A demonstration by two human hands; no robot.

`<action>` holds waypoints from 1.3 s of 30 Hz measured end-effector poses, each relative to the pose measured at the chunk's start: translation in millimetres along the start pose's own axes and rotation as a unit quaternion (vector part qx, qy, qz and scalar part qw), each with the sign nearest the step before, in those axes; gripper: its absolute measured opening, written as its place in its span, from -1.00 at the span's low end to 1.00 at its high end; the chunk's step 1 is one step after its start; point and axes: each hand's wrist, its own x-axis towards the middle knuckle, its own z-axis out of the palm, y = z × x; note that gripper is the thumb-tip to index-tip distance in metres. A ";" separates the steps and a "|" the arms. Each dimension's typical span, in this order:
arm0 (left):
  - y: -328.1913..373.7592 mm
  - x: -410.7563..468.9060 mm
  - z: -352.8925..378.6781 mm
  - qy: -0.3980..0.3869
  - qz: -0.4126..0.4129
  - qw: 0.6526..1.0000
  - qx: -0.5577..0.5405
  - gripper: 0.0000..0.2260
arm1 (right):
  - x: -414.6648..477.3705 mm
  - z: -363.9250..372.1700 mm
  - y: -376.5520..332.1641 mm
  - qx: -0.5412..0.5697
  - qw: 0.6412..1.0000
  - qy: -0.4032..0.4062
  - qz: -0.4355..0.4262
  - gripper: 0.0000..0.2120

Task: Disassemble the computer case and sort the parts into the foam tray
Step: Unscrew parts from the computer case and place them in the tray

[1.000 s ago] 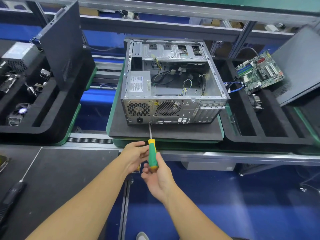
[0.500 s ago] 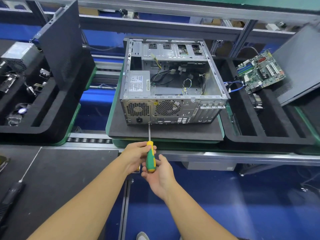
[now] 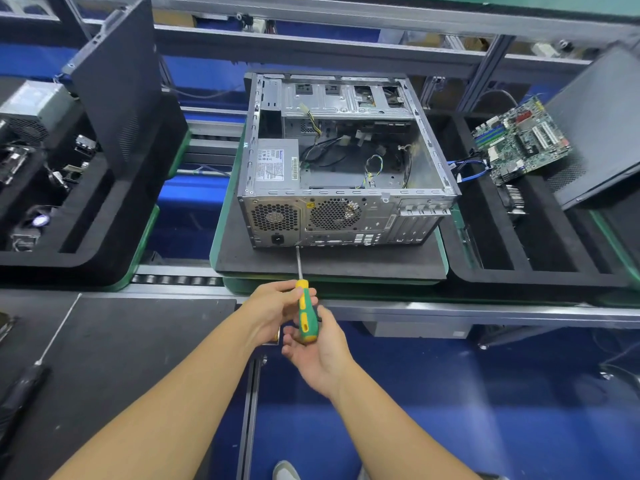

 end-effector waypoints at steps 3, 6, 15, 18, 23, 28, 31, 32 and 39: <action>3.1 -2.8 1.4 -0.022 -0.037 0.999 0.030 -0.78 | 3.8 -1.7 1.0 0.005 1.000 0.004 -0.024 -0.70; 6.8 -6.8 7.0 -0.026 -0.044 0.993 0.106 -0.65 | 4.9 -1.8 4.9 -0.051 0.996 0.025 -0.067 -0.78; 2.8 -4.1 -1.1 0.000 -0.017 0.999 0.039 -0.70 | 0.8 1.8 0.1 -0.003 1.000 0.005 0.003 -0.59; 3.3 -5.8 -0.9 -0.020 -0.021 0.996 0.081 -0.74 | 1.8 2.3 0.7 -0.020 0.999 0.016 -0.031 -0.72; 2.3 -3.2 4.2 0.023 -0.012 0.995 0.092 -0.75 | 3.0 9.1 6.6 -0.035 0.997 0.023 -0.069 -0.72; -2.8 4.0 -2.6 0.023 -0.001 0.995 0.100 -0.84 | 4.2 4.7 2.7 0.017 1.000 0.002 0.001 -0.52; 5.0 11.0 2.3 0.111 0.068 0.962 0.240 -0.87 | 3.7 -0.4 3.6 0.010 0.999 0.018 -0.024 -0.70; 10.7 14.8 4.5 0.171 0.113 0.939 0.276 -0.87 | 4.7 -2.3 3.9 -0.002 0.999 0.026 -0.042 -0.78; 41.2 36.2 27.9 0.310 0.172 0.869 0.345 -0.69 | 6.9 -7.1 -6.6 -0.066 0.993 0.041 -0.091 -0.64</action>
